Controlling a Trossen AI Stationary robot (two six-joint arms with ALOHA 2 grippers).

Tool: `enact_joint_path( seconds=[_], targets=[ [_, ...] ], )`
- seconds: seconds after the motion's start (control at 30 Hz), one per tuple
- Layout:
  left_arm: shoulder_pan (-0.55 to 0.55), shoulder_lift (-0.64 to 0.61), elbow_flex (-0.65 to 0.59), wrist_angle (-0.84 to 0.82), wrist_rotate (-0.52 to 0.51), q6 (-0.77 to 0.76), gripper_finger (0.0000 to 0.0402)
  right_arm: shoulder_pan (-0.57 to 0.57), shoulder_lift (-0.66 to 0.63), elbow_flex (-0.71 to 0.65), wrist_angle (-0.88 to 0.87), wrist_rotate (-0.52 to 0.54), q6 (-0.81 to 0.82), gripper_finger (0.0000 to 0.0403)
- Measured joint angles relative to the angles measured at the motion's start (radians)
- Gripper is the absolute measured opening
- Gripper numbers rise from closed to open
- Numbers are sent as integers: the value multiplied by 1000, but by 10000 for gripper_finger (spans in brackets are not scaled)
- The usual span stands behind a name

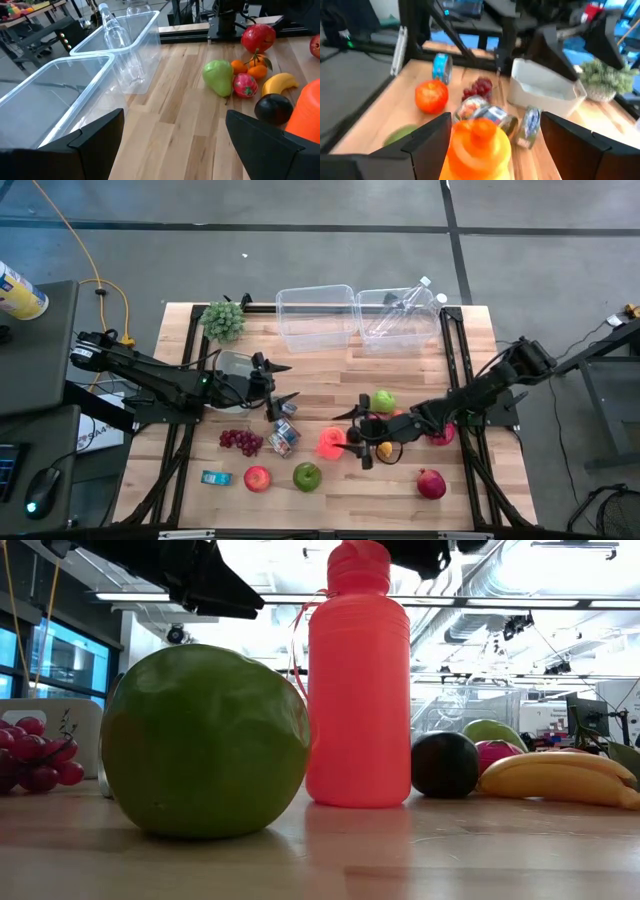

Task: Pick & Place Food Item
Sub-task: Put the orange bottle water into the right transparent bin

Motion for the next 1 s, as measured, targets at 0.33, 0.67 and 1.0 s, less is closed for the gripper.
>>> enact_joint_path(
  seconds=[0.33,0.67,1.0],
  targets=[
    [-7,0,0,-4,0,-16,340,-53,-2,0,8,-111,47,278],
    [-5,0,0,-3,0,0,340,-64,47,2,28,-115,29,255],
    [-8,0,0,-10,0,-4,340,-63,54,1,44,-133,13,222]
  ],
)
